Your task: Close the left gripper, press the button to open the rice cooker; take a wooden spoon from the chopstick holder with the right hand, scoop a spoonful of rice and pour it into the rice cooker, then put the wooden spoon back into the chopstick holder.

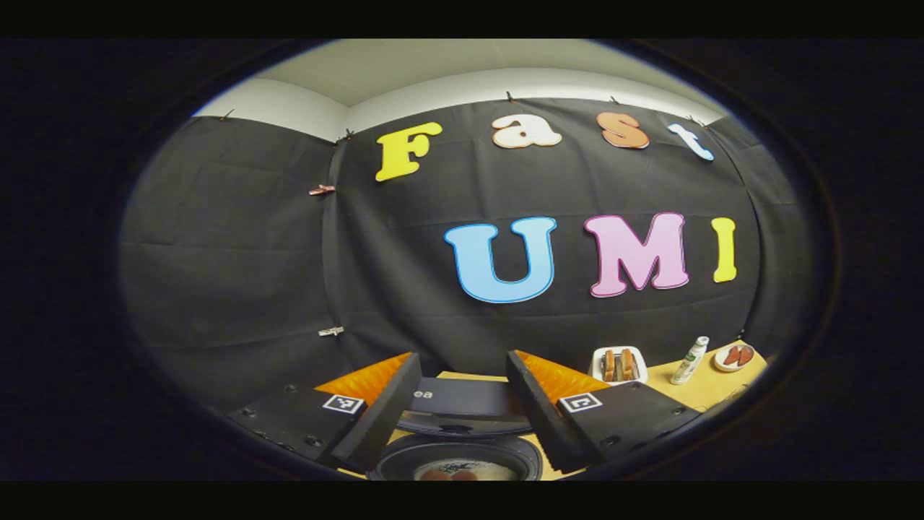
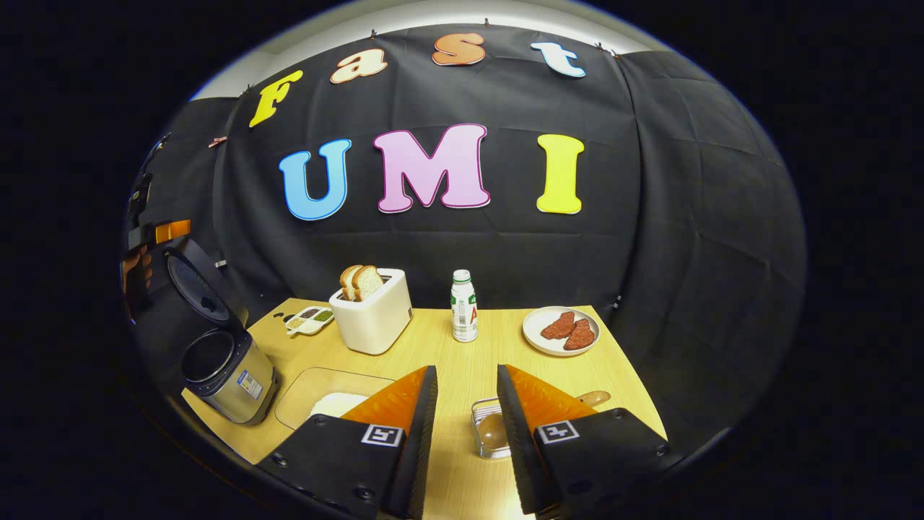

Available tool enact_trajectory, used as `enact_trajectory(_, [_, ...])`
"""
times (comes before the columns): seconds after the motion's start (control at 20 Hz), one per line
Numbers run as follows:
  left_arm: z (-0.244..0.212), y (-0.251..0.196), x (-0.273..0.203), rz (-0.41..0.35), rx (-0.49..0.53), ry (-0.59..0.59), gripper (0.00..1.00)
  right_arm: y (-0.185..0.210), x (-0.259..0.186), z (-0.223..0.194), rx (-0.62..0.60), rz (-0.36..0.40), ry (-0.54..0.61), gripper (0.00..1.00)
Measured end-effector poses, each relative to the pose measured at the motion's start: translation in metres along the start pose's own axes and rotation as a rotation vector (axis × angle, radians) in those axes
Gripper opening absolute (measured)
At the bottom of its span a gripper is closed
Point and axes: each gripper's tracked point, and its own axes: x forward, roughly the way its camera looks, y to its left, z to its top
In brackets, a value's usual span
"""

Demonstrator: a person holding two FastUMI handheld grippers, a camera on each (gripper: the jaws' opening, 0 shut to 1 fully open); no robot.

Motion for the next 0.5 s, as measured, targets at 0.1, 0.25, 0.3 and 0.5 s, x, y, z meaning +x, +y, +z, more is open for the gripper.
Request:
enact_trajectory(0.1, [-0.006,0.003,0.002,0.001,-0.004,0.016,0.83,0.002,-0.002,0.0,-0.005,0.003,-0.001,0.53])
enact_trajectory(0.25, [-0.004,0.003,-0.001,-0.011,-0.039,0.011,0.87,0.003,-0.004,0.0,0.002,0.008,-0.001,0.53])
enact_trajectory(0.3, [-0.009,0.004,-0.003,-0.009,-0.043,0.02,0.87,0.004,-0.005,0.001,0.005,0.01,-0.005,0.52])
enact_trajectory(0.5, [-0.013,0.005,-0.015,0.0,-0.038,0.026,0.88,0.006,-0.009,0.001,0.002,0.018,-0.012,0.53])
